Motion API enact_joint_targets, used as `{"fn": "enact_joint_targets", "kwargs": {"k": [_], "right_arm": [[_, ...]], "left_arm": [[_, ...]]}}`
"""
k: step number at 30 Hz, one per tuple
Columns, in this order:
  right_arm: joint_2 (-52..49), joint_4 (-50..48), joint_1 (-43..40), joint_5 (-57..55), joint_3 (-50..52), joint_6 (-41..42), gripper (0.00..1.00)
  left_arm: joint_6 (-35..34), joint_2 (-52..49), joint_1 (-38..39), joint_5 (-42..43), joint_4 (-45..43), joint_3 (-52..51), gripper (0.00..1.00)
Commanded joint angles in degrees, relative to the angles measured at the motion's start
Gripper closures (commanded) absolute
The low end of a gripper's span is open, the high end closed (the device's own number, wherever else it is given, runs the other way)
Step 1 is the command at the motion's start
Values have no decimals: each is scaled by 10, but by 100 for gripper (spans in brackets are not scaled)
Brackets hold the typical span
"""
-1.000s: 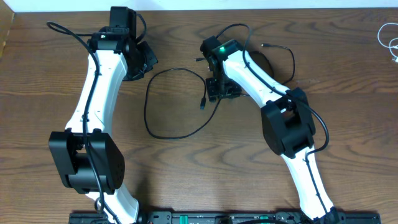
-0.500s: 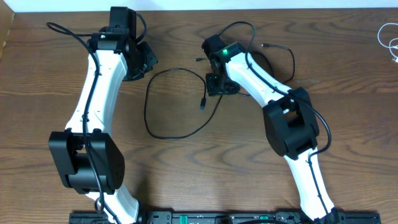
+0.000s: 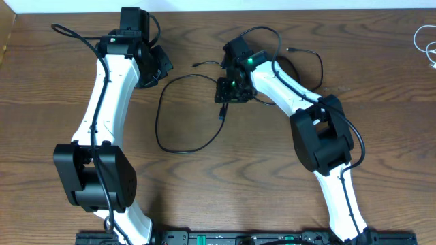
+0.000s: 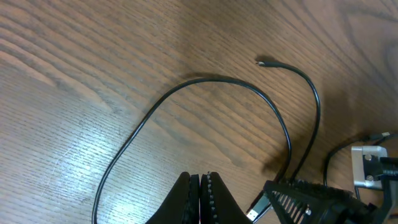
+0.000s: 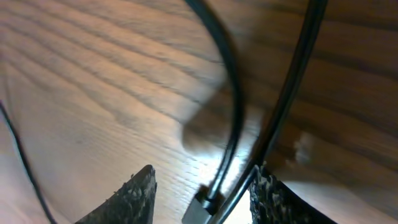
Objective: Untangle cables
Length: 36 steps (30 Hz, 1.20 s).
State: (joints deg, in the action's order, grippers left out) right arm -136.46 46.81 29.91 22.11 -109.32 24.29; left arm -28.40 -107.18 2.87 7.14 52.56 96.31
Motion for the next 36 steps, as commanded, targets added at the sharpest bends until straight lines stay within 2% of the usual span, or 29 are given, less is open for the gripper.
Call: {"fn": "enact_joint_targets", "kwargs": {"k": [1,6,10,14,20,23,28,36], "right_arm": [[-24,4,8,-22,15,3,54],[-24,7,30,-150,26,40,55],[-24,8,52,-242,37,54,60],[-25,-1,74,-287,53,70,67],[-25,4,82,-297,55,81,83],[-25,10,76,-276,55,83,99],[-24,24,65,-260,51,79,99],[13,95,37,-247,-32,-52,99]], "left_arm": [[9,-3,0,-6,3,14,91],[9,-3,0,-5,3,14,91],[9,-3,0,-5,3,14,91],[9,-3,1,-5,6,14,91],[9,-3,3,-5,15,14,91],[9,-3,4,-5,17,14,91],[9,-3,4,-5,23,14,91],[9,-3,4,-6,24,14,91]]}}
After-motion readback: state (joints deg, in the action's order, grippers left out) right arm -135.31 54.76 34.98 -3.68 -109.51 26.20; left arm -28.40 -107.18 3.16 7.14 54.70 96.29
